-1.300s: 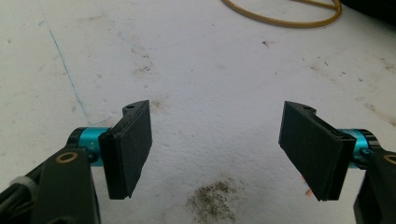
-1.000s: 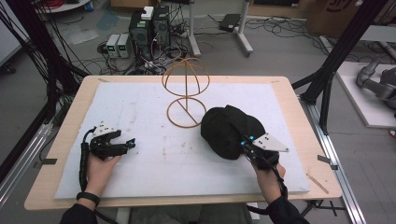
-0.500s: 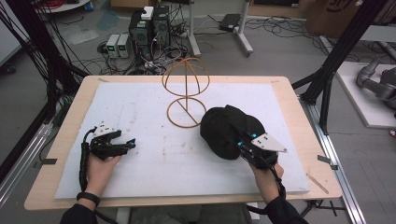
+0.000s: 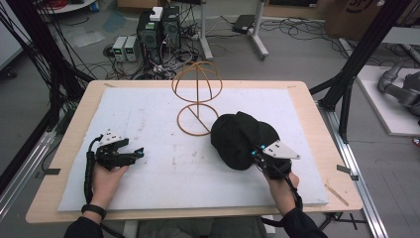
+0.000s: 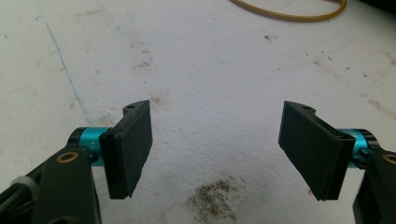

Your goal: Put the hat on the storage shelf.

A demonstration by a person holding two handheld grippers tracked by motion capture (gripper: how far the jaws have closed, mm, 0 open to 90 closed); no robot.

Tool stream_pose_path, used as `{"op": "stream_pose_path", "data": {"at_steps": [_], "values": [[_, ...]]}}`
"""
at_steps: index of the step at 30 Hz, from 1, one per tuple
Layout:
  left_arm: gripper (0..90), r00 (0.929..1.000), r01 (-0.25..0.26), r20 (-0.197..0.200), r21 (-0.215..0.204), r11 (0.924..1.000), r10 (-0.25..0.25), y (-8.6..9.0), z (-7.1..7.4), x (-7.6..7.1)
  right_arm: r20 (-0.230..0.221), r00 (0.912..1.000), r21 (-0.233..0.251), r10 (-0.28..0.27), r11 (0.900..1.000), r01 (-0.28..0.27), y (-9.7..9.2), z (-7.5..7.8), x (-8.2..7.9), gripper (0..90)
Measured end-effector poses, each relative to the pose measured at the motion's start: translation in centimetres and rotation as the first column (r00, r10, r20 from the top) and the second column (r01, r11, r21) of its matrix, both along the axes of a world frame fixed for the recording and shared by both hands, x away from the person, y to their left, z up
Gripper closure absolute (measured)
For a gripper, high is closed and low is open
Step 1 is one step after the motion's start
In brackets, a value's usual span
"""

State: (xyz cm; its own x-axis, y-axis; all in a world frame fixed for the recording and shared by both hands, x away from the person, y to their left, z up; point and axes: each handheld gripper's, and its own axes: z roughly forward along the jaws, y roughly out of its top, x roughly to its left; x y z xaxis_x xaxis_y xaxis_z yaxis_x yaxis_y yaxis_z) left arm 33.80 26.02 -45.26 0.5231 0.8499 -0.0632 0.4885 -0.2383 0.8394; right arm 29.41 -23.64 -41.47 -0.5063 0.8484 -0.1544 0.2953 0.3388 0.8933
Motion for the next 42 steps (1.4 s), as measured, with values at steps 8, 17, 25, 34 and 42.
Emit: {"op": "stream_pose_path", "data": {"at_steps": [8, 17, 25, 34, 42], "values": [[26.1, 1.0, 0.003, -0.001, 0.011, 0.9999, -0.003, -0.1, 0.0, 0.0, 0.075, 0.9971, 0.078, -0.009, 0.997, 0.003, -0.4, 1.4, -0.7, 88.8], [26.1, 1.0, 0.003, 0.004, 0.005, 1.0, -0.003, -0.2, 0.0, -0.1, 0.13, 0.991, 0.135, -0.031, 0.9908, 0.013, -1.0, 3.1, -1.1, 89.3], [26.1, 0.9999, 0.008, 0.013, 0.016, 0.9998, -0.008, -0.3, 0.0, -0.2, 0.161, 0.9856, 0.163, -0.051, 0.9863, 0.025, -1.5, 4.5, -1.4, 89.3], [26.1, 0.9998, 0.008, 0.016, 0.021, 0.9998, -0.009, -0.3, 0.0, -0.2, 0.207, 0.973, 0.207, -0.101, 0.9766, 0.057, -3.0, 6.9, -1.6, 89.3], [26.2, 0.9999, 0.003, 0.017, 0.033, 0.9994, -0.004, -0.5, 0.0, -0.2, 0.269, 0.948, 0.261, -0.17, 0.9604, 0.098, -4.9, 9.9, -1.5, 89.3]]}}
